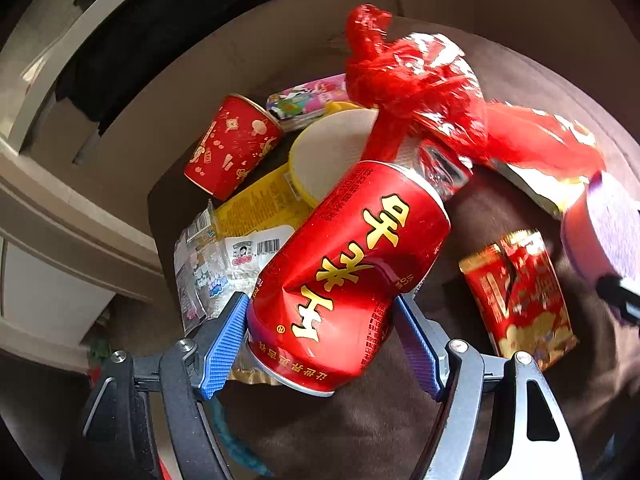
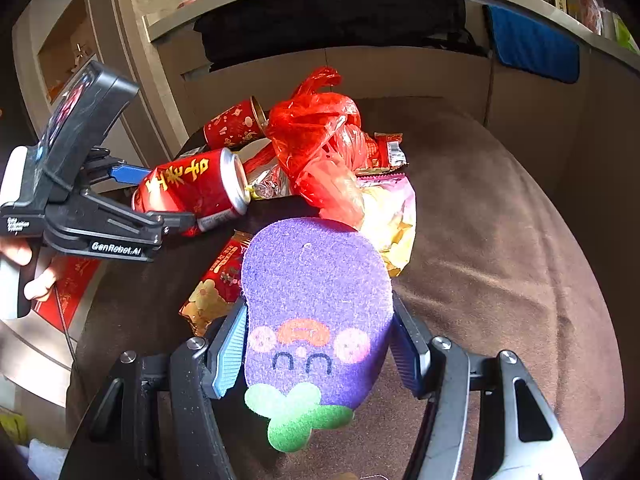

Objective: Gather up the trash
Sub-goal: 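Close the left gripper on the red can while the right tool holds the sponge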

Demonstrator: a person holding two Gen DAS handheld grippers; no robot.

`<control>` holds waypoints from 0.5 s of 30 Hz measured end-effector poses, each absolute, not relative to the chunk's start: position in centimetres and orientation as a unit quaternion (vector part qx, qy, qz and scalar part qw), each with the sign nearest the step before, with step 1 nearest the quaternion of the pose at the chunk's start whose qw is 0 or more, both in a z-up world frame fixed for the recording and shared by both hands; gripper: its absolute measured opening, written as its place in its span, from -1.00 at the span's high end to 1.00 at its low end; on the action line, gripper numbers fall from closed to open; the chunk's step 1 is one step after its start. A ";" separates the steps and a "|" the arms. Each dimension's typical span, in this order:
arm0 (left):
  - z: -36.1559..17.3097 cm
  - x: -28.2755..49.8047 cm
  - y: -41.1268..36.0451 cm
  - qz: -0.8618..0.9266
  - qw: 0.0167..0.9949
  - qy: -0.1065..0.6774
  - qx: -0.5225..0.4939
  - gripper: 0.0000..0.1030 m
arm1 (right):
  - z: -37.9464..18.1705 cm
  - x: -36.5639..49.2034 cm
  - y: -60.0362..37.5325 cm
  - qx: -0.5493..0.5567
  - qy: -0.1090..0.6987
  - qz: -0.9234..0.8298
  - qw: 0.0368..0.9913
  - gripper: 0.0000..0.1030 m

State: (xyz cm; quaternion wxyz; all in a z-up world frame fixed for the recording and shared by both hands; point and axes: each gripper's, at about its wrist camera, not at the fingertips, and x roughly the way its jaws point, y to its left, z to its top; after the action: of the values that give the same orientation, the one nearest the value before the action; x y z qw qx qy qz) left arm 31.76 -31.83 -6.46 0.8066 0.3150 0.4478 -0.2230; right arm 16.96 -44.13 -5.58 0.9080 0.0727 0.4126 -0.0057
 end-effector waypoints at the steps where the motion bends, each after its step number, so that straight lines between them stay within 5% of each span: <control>1: -6.5 31.9 -31.8 -0.223 0.807 0.448 0.312 -0.43 | -5.6 17.0 -44.1 0.073 0.412 -0.005 0.908 -0.15; 15: -6.5 33.9 -31.0 -0.233 0.801 0.486 0.261 -0.37 | -5.8 17.1 -43.9 0.074 0.411 0.004 0.908 -0.15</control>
State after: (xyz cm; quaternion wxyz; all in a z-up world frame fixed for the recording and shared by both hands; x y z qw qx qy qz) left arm 33.92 -31.03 -6.45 0.8010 0.2611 0.4856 -0.2332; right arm 17.11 -43.91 -5.84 0.9084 0.0741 0.4114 0.0038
